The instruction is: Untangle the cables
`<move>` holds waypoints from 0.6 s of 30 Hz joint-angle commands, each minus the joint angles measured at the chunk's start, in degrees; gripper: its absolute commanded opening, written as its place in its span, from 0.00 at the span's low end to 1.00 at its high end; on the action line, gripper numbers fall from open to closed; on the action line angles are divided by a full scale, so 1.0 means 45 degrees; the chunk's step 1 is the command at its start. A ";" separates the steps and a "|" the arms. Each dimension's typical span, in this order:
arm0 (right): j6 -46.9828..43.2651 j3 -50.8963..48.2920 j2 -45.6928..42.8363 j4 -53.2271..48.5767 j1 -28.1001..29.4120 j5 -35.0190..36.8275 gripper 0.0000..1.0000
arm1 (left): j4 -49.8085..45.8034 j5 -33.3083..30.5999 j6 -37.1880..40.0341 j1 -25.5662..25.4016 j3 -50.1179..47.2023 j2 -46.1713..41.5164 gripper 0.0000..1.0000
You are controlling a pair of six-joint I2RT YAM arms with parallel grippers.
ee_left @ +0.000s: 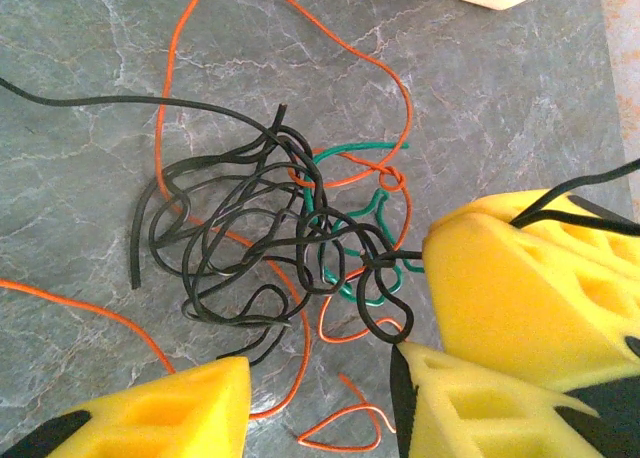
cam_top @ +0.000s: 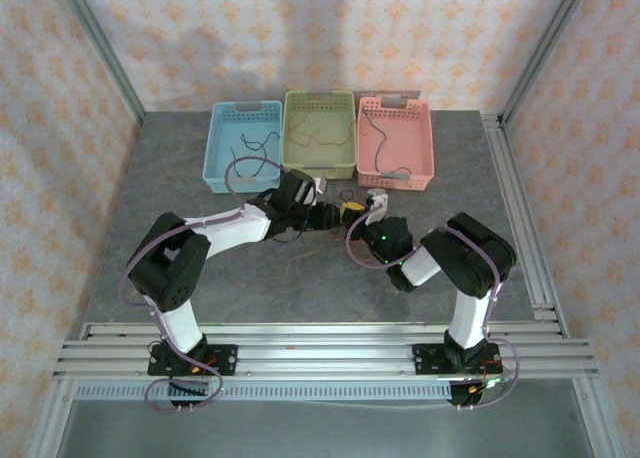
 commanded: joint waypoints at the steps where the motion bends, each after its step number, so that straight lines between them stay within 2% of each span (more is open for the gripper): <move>1: 0.0251 0.0075 -0.0256 0.0417 0.0023 -0.0416 0.02 | 0.0059 -0.0205 0.0452 -0.0340 -0.0037 -0.0606 0.42; 7: 0.0140 -0.0056 -0.0368 0.0413 0.0023 -0.0227 0.02 | 0.0540 -0.0892 0.1104 -0.0588 -0.0538 -0.1176 0.58; 12: 0.0106 -0.0045 -0.0379 0.0405 0.0037 -0.0160 0.01 | 0.1362 -0.1806 0.1339 -0.0592 -0.1104 -0.1951 0.60; 18: 0.0570 0.0032 -0.0480 0.0421 0.0026 -0.0238 0.01 | 0.2048 -0.1678 0.1354 -0.0627 -0.1689 -0.2328 0.62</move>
